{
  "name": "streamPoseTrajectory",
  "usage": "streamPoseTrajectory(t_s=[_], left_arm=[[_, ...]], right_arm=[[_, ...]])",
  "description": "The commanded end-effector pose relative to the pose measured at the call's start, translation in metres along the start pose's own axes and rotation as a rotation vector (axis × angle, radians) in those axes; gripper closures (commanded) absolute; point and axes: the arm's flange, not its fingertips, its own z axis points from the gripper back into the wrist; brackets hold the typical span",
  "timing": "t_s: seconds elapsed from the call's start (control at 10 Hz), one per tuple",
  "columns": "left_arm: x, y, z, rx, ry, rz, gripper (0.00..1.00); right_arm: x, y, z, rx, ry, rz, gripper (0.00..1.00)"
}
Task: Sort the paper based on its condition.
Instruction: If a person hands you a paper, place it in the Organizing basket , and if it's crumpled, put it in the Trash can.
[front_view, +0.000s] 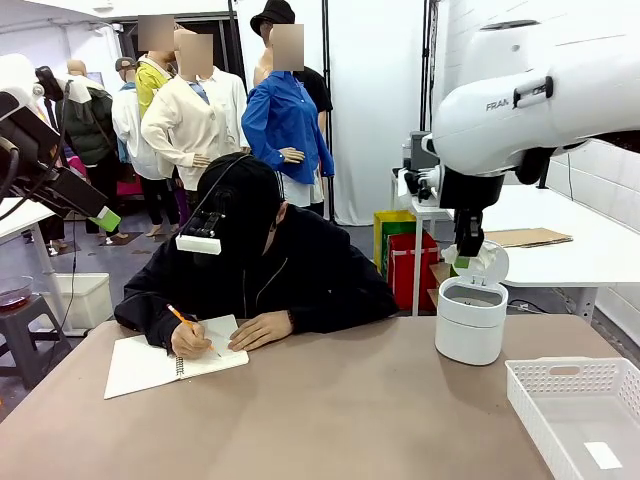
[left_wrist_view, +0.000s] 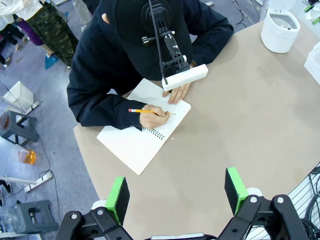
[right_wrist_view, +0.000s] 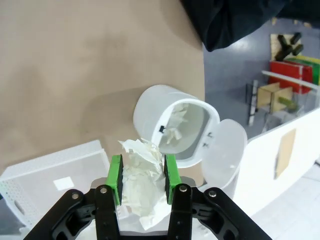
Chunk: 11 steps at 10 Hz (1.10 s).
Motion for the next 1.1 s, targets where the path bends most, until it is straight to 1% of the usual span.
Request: streamPoseTrajectory(t_s=[0.0, 0.2, 0.4, 0.5, 0.7, 1.0], left_arm=[[0.0, 0.0, 0.0, 0.001, 0.0, 0.0, 0.0], [0.0, 0.0, 0.0, 0.001, 0.0, 0.0, 0.0], [0.0, 0.0, 0.0, 0.001, 0.0, 0.0, 0.0], [0.0, 0.0, 0.0, 0.001, 0.0, 0.0, 0.0], [0.0, 0.0, 0.0, 0.001, 0.0, 0.0, 0.0], [0.0, 0.0, 0.0, 0.001, 0.0, 0.0, 0.0]], right_arm=[[-0.016, -0.018, -0.009, 0.028, -0.07, 0.032, 0.58], [-0.025, -0.049, -0.022, 0.065, -0.129, 0.005, 0.58], [-0.025, -0.071, -0.035, 0.068, -0.152, -0.011, 0.58], [-0.025, -0.082, -0.042, 0.058, -0.148, -0.026, 0.58], [-0.028, -0.093, -0.056, 0.082, -0.172, -0.051, 0.58], [-0.039, -0.099, -0.071, 0.089, -0.193, -0.086, 0.58]])
